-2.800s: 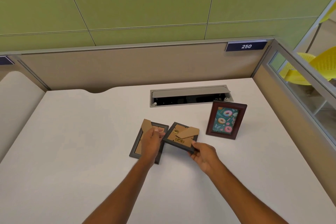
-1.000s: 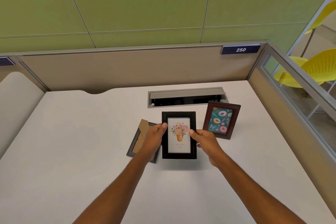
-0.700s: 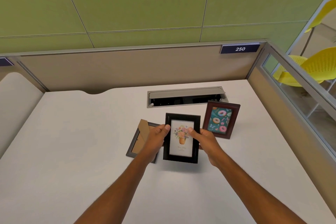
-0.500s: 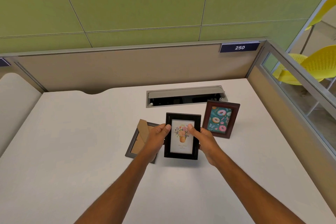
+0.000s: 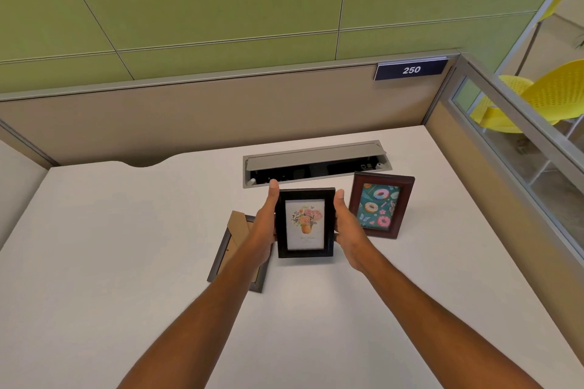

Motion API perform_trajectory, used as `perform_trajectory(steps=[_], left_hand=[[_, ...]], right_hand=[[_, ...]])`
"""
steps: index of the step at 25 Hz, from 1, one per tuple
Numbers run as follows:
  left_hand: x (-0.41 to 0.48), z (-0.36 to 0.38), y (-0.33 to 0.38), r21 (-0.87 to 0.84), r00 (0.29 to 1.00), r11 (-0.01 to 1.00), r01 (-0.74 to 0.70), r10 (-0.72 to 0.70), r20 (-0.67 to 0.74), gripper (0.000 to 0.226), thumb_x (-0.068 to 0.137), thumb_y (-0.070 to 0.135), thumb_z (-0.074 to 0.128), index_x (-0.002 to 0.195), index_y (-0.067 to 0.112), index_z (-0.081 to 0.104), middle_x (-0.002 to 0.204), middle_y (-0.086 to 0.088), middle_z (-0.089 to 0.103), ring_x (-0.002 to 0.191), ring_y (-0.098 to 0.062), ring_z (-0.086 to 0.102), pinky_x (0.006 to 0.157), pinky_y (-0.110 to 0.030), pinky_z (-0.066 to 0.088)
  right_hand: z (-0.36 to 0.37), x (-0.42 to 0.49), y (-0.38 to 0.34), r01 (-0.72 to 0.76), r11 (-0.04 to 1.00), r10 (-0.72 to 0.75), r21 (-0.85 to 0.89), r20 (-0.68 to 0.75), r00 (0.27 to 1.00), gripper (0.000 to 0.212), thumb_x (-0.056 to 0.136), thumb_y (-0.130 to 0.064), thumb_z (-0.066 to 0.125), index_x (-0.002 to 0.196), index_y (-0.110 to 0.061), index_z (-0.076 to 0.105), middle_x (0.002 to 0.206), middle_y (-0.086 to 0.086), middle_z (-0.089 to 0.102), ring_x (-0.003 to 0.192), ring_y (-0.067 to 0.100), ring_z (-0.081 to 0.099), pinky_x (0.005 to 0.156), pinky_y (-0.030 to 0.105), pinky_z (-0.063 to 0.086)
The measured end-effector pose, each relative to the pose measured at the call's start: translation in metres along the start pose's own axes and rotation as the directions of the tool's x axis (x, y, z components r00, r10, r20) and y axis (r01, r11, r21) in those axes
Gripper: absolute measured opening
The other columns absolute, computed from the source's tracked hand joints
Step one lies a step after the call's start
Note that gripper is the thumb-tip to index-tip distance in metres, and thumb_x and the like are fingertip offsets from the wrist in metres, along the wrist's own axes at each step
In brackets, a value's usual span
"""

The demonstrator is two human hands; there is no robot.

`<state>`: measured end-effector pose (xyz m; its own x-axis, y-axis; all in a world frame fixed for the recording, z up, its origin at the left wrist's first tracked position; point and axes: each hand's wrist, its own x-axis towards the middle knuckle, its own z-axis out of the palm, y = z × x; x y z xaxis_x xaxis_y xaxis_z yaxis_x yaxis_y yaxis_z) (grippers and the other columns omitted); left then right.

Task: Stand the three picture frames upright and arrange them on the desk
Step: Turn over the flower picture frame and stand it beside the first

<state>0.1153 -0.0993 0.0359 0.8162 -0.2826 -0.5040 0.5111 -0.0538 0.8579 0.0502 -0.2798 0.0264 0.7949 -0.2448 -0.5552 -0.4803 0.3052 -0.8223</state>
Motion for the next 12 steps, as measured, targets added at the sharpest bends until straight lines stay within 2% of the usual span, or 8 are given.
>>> perform_trajectory(steps=[2,5,8,10,12], left_hand=[[0.013,0.003,0.004,0.043,0.999,0.999,0.012,-0.01,-0.045,0.077,0.075,0.105,0.04,0.105,0.05,0.083,0.106,0.008,0.087,0.09,-0.007,0.083,0.072,-0.033,0.061],[0.03,0.009,0.008,0.069,0.997,0.997,0.026,-0.021,-0.081,0.077,0.076,0.1,0.05,0.108,0.038,0.083,0.103,0.004,0.087,0.089,-0.015,0.085,0.073,-0.034,0.057],[0.042,0.011,0.01,0.051,0.996,0.998,0.042,-0.037,-0.083,0.075,0.078,0.097,0.053,0.111,0.036,0.082,0.105,0.004,0.087,0.098,-0.019,0.083,0.078,-0.036,0.055],[0.049,0.012,0.011,0.02,0.995,0.999,0.039,-0.037,-0.087,0.065,0.078,0.095,0.055,0.1,0.041,0.084,0.1,0.007,0.087,0.089,-0.015,0.084,0.076,-0.035,0.054],[0.057,0.013,0.01,-0.001,0.994,0.999,0.035,-0.035,-0.106,0.058,0.081,0.093,0.056,0.097,0.043,0.082,0.095,0.012,0.087,0.092,-0.016,0.082,0.077,-0.035,0.054]], right_hand=[[0.0,0.009,-0.001,-0.001,1.0,0.002,-0.025,0.02,1.0,0.094,0.078,-0.092,0.046,0.15,-0.034,0.059,0.158,0.004,0.06,0.151,0.028,0.05,0.127,0.06,0.036],[0.0,0.019,-0.004,0.006,1.0,-0.006,-0.004,0.03,1.0,0.101,0.077,-0.094,0.045,0.157,-0.032,0.055,0.161,0.003,0.058,0.153,0.027,0.048,0.129,0.057,0.035],[0.001,0.028,-0.008,0.003,1.0,-0.003,0.025,0.014,1.0,0.11,0.071,-0.096,0.048,0.16,-0.033,0.049,0.164,0.003,0.054,0.155,0.027,0.045,0.13,0.054,0.034],[0.002,0.033,-0.011,-0.003,0.999,0.003,0.037,0.0,1.0,0.112,0.069,-0.096,0.048,0.162,-0.033,0.047,0.166,0.002,0.052,0.156,0.027,0.044,0.13,0.053,0.033],[0.002,0.038,-0.013,-0.004,0.999,0.004,0.045,-0.001,1.0,0.114,0.07,-0.095,0.047,0.164,-0.031,0.044,0.168,0.003,0.049,0.157,0.027,0.041,0.132,0.052,0.031]])
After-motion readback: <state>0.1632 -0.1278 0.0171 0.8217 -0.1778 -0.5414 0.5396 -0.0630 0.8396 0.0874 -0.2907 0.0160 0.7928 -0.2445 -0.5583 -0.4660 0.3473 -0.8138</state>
